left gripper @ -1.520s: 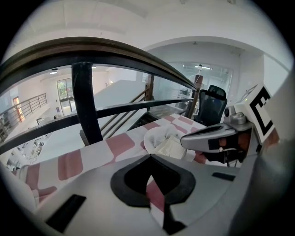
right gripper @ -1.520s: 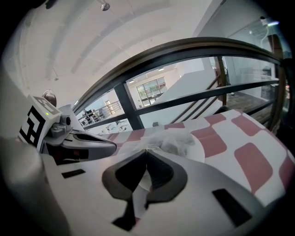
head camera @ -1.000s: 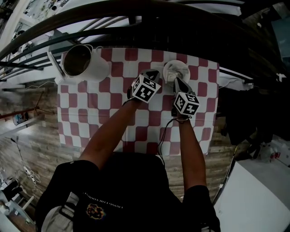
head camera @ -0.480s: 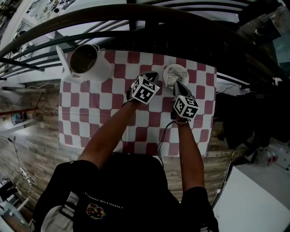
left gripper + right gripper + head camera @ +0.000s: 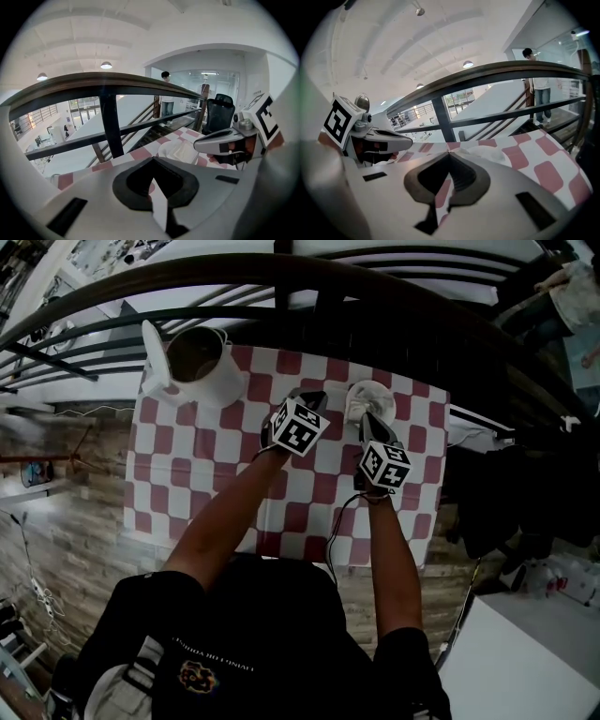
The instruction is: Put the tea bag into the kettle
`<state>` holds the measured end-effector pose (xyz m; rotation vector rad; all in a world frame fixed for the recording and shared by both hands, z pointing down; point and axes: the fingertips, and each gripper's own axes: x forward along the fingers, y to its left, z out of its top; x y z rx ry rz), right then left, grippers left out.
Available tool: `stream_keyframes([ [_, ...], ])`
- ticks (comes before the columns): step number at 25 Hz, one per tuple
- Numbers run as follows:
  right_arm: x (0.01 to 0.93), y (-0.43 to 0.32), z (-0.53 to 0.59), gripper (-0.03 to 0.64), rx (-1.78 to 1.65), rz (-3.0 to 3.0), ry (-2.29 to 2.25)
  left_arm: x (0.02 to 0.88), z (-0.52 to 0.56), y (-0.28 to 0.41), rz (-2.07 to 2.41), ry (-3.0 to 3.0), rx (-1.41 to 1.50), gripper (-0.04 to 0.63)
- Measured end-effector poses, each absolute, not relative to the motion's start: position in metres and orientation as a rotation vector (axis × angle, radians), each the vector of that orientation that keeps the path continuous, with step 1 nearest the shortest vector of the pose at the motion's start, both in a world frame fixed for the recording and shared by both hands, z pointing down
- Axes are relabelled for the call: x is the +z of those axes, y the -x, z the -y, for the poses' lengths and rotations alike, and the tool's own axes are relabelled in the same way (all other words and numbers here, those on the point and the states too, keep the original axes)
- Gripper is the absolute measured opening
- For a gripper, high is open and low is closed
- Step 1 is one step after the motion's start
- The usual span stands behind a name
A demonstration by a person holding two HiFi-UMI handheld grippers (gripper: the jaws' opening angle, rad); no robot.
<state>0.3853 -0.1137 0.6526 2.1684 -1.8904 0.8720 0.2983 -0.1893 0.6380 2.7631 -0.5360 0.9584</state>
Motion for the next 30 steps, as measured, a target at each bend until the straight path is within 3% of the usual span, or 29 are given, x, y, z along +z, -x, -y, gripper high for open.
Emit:
stream_keyframes([
  [15, 0.626, -0.327, 0.144, 0.015, 0.787, 2.016, -2.045, 0.606, 0.212, -0.227, 0.735, -2.737, 0.885, -0.002],
  [30, 0.607, -0.229, 0.18, 0.015, 0.709, 2.176, -1.843, 0.583, 0.23, -0.113, 0.996, -2.645, 0.821, -0.002],
])
